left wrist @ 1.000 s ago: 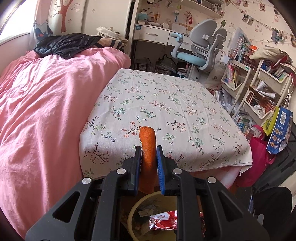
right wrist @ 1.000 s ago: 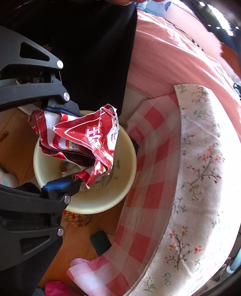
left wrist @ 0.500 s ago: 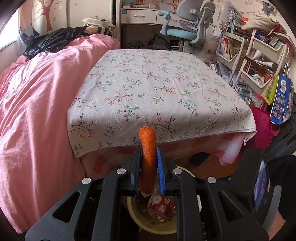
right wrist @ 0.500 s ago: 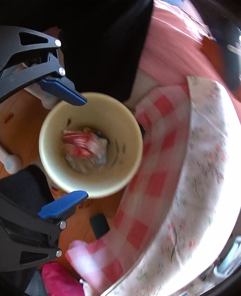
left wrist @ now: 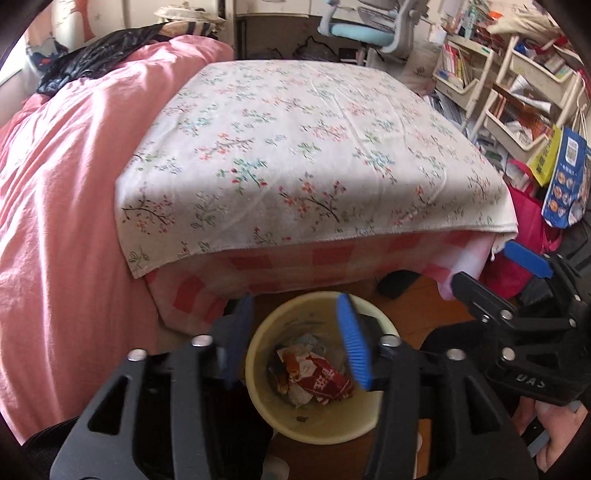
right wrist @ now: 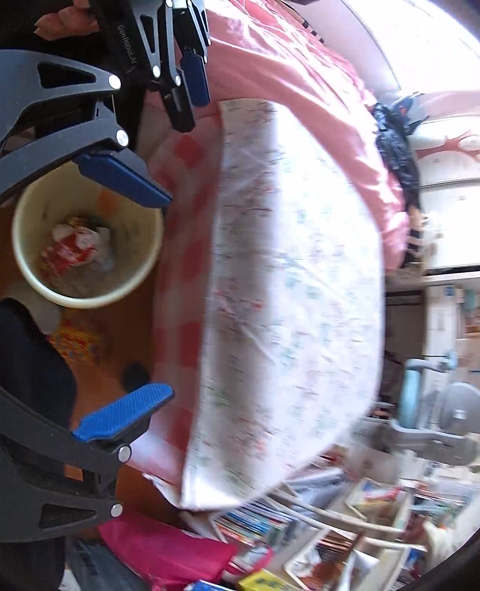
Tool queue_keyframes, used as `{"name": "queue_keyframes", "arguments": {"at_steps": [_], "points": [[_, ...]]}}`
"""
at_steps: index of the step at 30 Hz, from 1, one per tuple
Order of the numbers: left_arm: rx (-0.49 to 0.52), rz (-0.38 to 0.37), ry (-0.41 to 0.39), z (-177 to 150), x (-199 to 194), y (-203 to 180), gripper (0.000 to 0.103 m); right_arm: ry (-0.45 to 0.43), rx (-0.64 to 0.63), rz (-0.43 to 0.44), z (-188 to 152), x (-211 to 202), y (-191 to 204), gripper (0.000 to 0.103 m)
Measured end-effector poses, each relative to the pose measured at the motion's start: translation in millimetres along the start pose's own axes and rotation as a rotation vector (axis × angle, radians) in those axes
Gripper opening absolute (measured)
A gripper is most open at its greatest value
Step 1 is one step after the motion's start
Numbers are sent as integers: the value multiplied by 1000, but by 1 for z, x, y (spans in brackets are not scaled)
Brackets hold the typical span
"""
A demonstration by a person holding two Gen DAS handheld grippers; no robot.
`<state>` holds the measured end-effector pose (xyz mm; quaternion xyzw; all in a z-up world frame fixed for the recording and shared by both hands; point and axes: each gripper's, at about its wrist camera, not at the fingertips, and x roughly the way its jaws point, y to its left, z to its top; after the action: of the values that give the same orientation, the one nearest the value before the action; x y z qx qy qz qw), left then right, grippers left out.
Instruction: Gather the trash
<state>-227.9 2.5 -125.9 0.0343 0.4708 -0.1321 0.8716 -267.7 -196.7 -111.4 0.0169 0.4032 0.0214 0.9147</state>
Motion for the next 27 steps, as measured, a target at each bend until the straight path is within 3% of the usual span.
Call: {"name": "queue_keyframes", "arguments": {"at_steps": [6, 12, 21, 27], "points": [[-60, 36, -83, 8, -14, 10, 74, -81, -37, -34, 6, -11, -1, 94], [-54, 120, -245, 15, -41, 11, 87, -139, -63, -72, 10, -20, 3, 94], [-54, 226, -419, 22, -74, 12, 95, -150, -98, -87, 10, -22, 12, 95], [-59, 258, -454, 22, -83, 14, 95, -151, -111, -89, 10, -22, 16, 95]]}}
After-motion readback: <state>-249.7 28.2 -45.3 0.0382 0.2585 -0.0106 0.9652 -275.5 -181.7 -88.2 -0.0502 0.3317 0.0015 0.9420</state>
